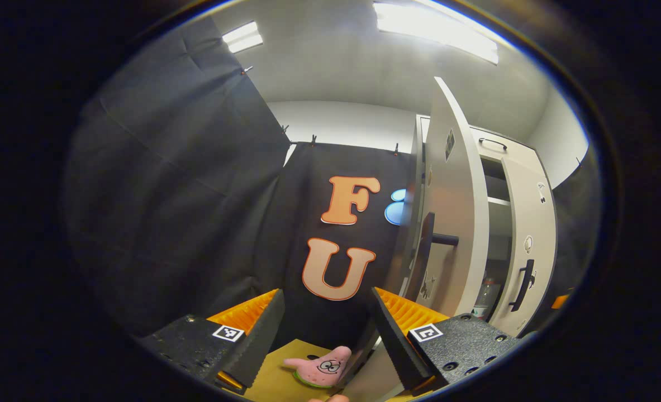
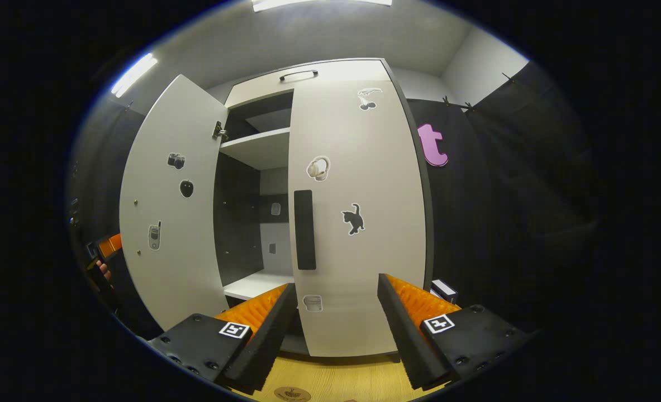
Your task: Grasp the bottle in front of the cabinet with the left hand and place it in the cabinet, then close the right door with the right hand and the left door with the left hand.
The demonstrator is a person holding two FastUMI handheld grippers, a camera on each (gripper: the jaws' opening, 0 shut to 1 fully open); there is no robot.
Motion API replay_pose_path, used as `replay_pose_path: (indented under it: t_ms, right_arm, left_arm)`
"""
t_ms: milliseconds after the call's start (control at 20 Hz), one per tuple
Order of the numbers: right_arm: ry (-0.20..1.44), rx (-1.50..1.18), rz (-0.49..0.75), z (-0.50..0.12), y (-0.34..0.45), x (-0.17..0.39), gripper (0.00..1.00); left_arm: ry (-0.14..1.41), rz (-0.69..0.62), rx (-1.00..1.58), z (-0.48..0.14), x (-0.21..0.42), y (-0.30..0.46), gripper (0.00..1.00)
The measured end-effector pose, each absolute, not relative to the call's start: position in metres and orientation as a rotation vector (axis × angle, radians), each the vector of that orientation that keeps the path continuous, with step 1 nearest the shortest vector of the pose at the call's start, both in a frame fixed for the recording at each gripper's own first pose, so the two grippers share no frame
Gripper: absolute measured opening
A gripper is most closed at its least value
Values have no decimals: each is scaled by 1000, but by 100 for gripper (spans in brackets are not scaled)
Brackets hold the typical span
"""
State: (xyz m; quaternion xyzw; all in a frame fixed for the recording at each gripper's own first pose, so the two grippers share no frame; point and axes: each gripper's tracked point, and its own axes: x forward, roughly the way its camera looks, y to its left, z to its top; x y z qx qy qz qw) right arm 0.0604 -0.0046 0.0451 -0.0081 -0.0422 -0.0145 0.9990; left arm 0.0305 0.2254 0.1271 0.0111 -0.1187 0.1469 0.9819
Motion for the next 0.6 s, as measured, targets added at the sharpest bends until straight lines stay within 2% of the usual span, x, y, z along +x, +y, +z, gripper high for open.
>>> replay_pose_path:
  t_ms: [350, 400, 450, 500, 550, 600]
  right_arm:
    - [-67, 35, -41, 38, -26, 55, 97]
    - [-61, 32, -41, 37, -29, 54, 97]
    - [-58, 29, -42, 37, -32, 52, 97]
    - [-58, 25, -43, 37, -34, 51, 97]
    - [-59, 20, -43, 38, -35, 50, 97]
    - [-59, 16, -42, 38, -37, 49, 97]
  left_arm:
    - [-226, 247, 18, 121, 29, 197, 92]
    - [-224, 243, 7, 120, 28, 194, 87]
    - [-221, 236, -1, 119, 29, 190, 92]
    - [-217, 226, -8, 118, 29, 186, 92]
    - [-212, 215, -12, 117, 31, 179, 87]
    - [-208, 204, -13, 115, 31, 173, 92]
